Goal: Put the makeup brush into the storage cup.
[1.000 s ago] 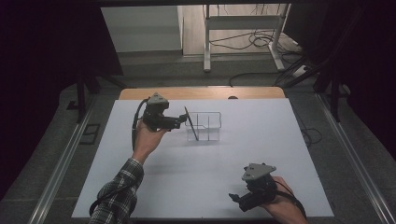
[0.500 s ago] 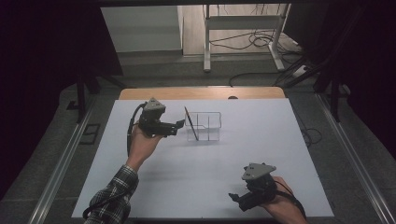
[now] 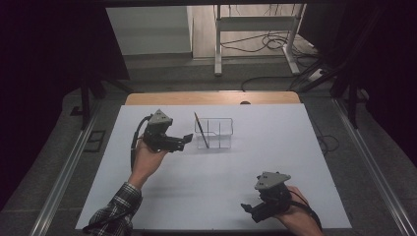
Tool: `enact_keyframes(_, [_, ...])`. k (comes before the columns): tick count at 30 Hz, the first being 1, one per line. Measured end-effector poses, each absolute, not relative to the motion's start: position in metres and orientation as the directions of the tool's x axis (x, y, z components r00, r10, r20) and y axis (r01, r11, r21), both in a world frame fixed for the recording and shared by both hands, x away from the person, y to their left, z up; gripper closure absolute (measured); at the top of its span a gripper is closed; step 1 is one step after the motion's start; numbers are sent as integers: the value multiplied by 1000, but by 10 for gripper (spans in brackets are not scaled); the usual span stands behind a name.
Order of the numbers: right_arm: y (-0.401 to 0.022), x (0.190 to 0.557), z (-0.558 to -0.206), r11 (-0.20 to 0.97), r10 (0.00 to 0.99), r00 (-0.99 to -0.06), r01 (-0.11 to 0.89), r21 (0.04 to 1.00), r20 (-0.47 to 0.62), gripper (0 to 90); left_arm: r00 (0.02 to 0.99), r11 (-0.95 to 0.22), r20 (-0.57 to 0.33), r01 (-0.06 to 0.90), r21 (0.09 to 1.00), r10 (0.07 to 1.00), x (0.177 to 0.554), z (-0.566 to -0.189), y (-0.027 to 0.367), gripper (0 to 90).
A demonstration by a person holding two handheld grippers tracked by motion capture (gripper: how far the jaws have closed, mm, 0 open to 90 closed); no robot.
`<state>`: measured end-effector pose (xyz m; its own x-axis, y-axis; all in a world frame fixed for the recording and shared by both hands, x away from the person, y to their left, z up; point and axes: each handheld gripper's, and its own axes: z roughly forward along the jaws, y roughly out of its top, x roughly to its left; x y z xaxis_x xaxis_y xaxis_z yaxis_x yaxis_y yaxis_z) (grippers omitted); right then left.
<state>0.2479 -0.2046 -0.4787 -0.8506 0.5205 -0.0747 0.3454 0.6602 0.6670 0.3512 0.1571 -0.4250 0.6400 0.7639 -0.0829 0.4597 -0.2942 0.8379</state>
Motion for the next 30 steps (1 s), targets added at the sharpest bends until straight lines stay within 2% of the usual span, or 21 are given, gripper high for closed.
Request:
enact_keyframes(21, [-205, 248, -477, 643, 529, -846, 349, 681, -67, 0, 649, -317, -65, 454, 833, 758, 324, -430, 167, 37])
enact_keyframes(30, [-205, 248, -476, 641, 530, -845, 349, 683, -65, 0, 643, -295, -85, 460, 838, 761, 312, -433, 173, 36])
